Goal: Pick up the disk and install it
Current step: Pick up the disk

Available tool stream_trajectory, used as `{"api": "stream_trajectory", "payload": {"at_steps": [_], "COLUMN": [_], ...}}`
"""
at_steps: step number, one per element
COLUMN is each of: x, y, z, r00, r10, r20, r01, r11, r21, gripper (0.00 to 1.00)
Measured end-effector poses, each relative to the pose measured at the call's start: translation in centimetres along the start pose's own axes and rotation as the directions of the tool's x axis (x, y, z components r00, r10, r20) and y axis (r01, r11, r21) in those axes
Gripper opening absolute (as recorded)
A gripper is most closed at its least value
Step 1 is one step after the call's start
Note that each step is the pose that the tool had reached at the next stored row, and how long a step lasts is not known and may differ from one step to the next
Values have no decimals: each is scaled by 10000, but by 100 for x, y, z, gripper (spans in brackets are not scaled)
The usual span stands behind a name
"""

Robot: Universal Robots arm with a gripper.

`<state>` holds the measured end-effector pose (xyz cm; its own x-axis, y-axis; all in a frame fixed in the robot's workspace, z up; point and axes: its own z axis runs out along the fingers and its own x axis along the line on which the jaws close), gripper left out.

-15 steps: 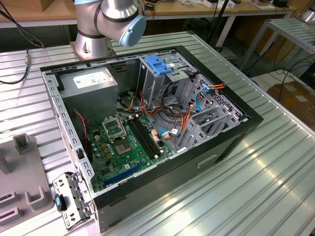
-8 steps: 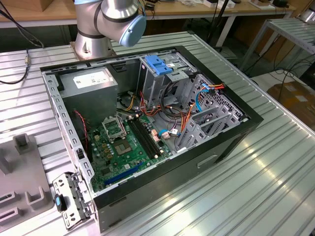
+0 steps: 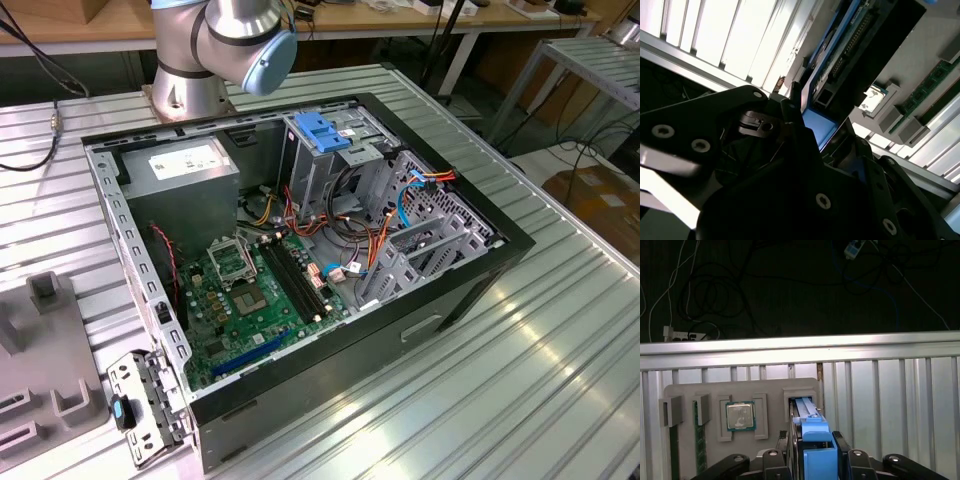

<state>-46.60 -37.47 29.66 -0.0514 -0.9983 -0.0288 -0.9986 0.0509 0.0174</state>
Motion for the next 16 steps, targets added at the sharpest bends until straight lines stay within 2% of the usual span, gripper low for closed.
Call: {"api": "stream_trajectory", "payload": {"at_steps": [5,6,16], "x": [-1,-1,-3], "y": [0,0,0], "z": [0,0,1], "r00": [10000,10000,10000], "r10": [0,0,-7], "r20": [0,0,0], "r01": [0,0,7], "r11": [10000,10000,10000], "r21": [0,0,-1], "gripper": [45,38,37]}}
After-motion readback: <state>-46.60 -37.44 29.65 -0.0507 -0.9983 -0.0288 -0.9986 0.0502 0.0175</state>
